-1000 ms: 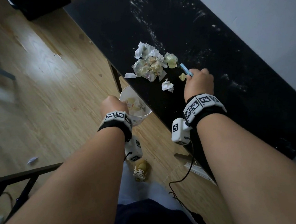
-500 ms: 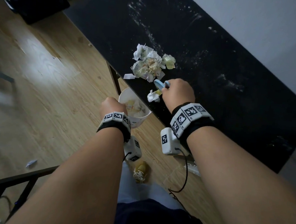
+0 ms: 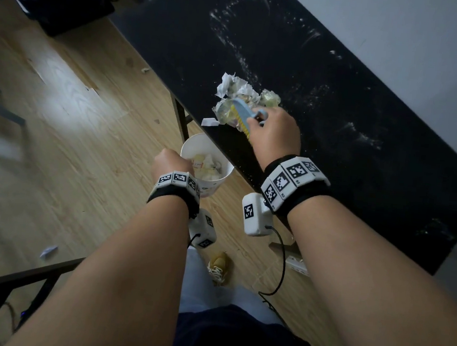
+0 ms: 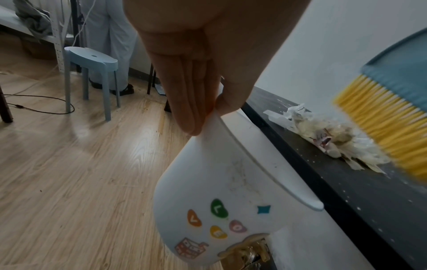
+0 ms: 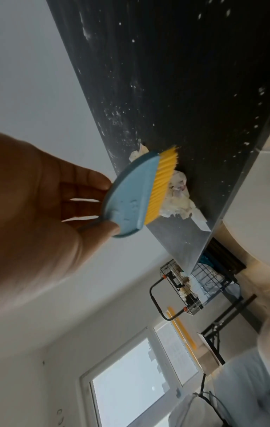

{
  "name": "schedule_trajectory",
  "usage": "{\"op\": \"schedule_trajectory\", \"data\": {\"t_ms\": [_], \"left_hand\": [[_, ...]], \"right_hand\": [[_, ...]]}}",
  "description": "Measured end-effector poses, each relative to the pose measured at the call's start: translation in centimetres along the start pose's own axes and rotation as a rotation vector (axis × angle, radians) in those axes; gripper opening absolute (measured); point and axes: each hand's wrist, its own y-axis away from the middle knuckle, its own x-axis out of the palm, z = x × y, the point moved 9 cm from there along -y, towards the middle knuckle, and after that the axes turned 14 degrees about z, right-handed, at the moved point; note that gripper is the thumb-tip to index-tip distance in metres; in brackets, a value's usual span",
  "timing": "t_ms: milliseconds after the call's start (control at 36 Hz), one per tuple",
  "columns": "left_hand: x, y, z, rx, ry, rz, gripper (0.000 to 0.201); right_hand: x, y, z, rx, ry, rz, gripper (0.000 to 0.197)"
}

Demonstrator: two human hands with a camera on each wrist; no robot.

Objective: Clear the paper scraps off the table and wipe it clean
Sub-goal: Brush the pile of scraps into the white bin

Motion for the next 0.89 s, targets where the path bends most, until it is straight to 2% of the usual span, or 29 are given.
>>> {"op": "schedule_trajectory", "data": {"t_ms": [83, 194, 333, 472, 667, 889], "left_hand": [[-0.7, -0.5, 0.0, 0.005, -0.008, -0.002, 0.036], [-1.4, -1.6, 0.1, 0.0, -0.013, 0.015, 0.034], [-2.5, -2.6, -0.7, -0.006, -0.029, 0.019, 0.036], [-3.2, -3.8, -1.7, -0.001, -0.048, 0.039, 0.022], [-3.6, -5.1, -1.8, -0.007, -0.063, 0.028, 0.033], [-3.5, -5.5, -1.7, 0.0, -0.075, 0.022, 0.032]], "right_hand": [[-1.1, -1.0, 0.0, 0.018, 0.01, -0.083, 0.022], [-1.2, -2.3, 0.1, 0.037, 0.035, -0.088, 0.026], [-0.6, -3.9, 0.3, 0.038, 0.131, -0.026, 0.027], [0.9, -5.1, 0.5, 0.056, 0.138, 0.051, 0.025], [2.1, -5.4, 1.5, 0.034, 0.162, 0.13, 0.021], [3.8, -4.7, 3.2, -0.014, 0.174, 0.241, 0.02]]}}
